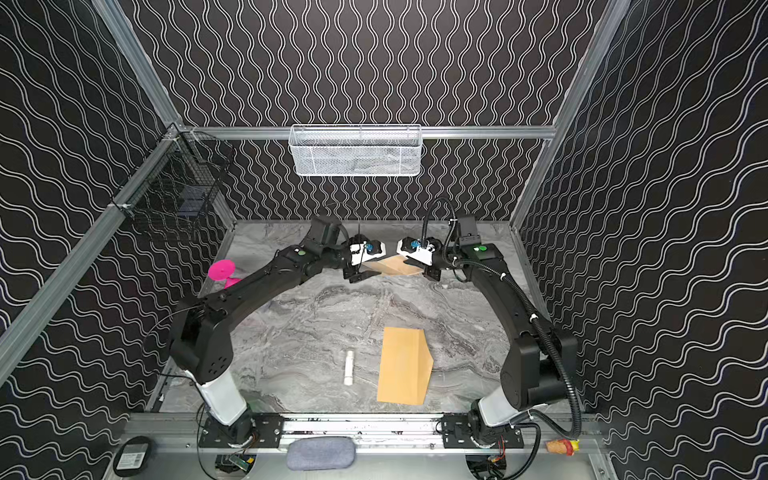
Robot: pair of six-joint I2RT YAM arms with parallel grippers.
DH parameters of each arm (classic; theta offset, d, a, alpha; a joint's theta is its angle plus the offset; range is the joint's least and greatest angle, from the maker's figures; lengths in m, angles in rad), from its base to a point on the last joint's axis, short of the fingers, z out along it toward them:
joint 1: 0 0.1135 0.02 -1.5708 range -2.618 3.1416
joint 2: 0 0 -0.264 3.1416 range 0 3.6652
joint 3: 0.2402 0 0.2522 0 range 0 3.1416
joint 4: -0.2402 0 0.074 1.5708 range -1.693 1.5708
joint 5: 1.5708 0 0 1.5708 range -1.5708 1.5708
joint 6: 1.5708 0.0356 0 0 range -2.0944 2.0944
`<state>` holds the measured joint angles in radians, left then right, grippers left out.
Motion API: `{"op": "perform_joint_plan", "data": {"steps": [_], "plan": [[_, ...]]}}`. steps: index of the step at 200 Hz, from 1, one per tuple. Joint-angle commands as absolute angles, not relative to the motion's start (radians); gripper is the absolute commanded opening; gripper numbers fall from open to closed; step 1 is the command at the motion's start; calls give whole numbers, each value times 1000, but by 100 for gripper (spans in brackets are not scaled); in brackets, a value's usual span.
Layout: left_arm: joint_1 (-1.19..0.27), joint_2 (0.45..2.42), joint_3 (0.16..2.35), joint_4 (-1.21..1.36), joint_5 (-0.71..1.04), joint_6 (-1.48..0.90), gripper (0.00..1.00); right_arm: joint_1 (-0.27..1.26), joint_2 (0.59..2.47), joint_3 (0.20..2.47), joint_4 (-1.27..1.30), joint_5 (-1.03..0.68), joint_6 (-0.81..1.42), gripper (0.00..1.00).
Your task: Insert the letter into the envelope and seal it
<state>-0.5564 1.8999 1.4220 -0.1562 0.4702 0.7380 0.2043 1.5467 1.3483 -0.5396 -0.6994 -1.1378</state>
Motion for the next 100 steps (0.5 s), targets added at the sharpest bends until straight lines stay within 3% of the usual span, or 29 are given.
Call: {"op": "perform_joint_plan", "data": {"steps": [1,54,100], "plan": [[-545,1838,1356,52,445,506,88,200,1536,1322,-498,-727,-1111,0],[-515,1732,1168,156,588,-74,88,169,1514,1247,-408,-817,-1029,0],[-514,1756,1075,306,724,-342,95,158,1495,1193,-342,-904,-1006,0]]}}
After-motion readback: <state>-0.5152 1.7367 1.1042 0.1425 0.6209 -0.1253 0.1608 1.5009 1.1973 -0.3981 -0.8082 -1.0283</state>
